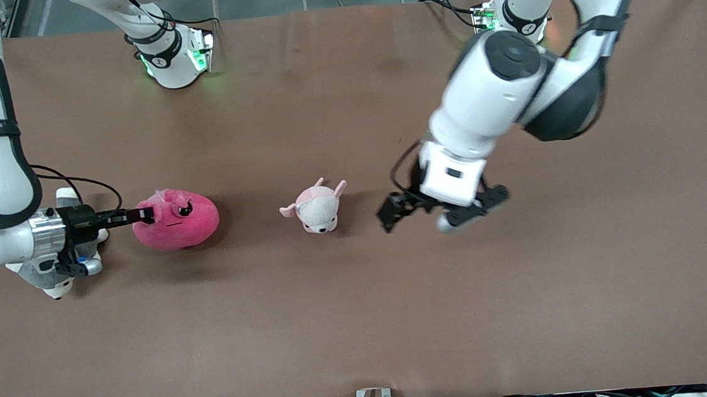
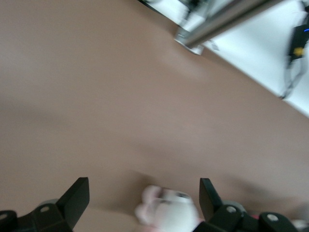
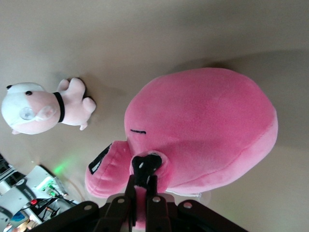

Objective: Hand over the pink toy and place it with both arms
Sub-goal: 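Open the left gripper and pull it away from the pink plush, then lower the pink plush beside the grey cat while the left gripper retracts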

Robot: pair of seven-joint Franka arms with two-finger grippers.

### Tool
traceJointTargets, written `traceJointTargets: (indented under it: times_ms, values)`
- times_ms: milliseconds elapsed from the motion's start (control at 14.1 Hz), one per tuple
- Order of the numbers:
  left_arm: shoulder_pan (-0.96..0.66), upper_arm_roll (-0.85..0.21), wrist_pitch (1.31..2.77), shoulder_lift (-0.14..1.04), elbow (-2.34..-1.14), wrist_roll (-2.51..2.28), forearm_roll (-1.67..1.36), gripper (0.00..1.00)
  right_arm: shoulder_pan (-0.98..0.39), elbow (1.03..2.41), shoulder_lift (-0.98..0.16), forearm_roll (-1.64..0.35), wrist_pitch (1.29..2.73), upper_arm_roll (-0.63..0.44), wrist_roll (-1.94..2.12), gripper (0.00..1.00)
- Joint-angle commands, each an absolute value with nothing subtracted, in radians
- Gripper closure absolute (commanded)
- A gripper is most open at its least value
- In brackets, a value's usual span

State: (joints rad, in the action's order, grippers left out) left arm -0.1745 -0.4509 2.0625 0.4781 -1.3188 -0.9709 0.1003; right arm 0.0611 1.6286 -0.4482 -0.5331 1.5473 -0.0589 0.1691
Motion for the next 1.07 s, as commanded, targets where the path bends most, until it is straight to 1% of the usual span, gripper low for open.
traceJointTargets:
  times_ms: [0,142,355,426,497,568,639,781,852,995]
  values:
    - [-0.065,-0.456,1.909,0.402,-1.328,-0.736,0.129,0.00,0.075,1.615,-0.477,-0.569,1.539,-0.052,0.212,0.99]
    - [0.006,-0.456,1.815,0.365,-1.328,-0.549,0.144,0.00,0.083,1.615,-0.495,-0.583,1.543,-0.051,0.218,0.99]
    - [0.090,-0.456,1.720,0.307,-1.327,-0.340,0.161,0.00,0.083,1.617,-0.511,-0.595,1.565,-0.052,0.218,0.97]
    - [0.109,-0.457,1.703,0.292,-1.327,-0.324,0.160,0.00,0.083,1.617,-0.518,-0.595,1.571,-0.052,0.218,0.93]
    - [0.127,-0.457,1.686,0.258,-1.328,-0.315,0.150,0.00,0.083,1.615,-0.526,-0.595,1.572,-0.052,0.210,0.63]
    - [0.129,-0.453,1.642,0.227,-1.333,-0.301,0.147,0.00,0.081,1.615,-0.528,-0.594,1.580,-0.054,0.201,0.24]
    - [0.108,-0.415,1.584,0.198,-1.333,-0.278,0.147,0.00,0.087,1.609,-0.526,-0.588,1.586,-0.054,0.202,0.00]
    - [0.014,-0.292,1.531,0.138,-1.359,-0.200,0.143,0.00,0.089,1.568,-0.509,-0.572,1.582,-0.057,0.202,0.00]
    - [-0.006,-0.247,1.508,0.099,-1.388,-0.149,0.135,0.00,0.090,1.546,-0.493,-0.557,1.578,-0.057,0.202,0.00]
    - [-0.011,-0.219,1.499,0.023,-1.465,-0.112,0.108,0.00,0.086,1.520,-0.444,-0.473,1.582,-0.063,0.202,0.00]
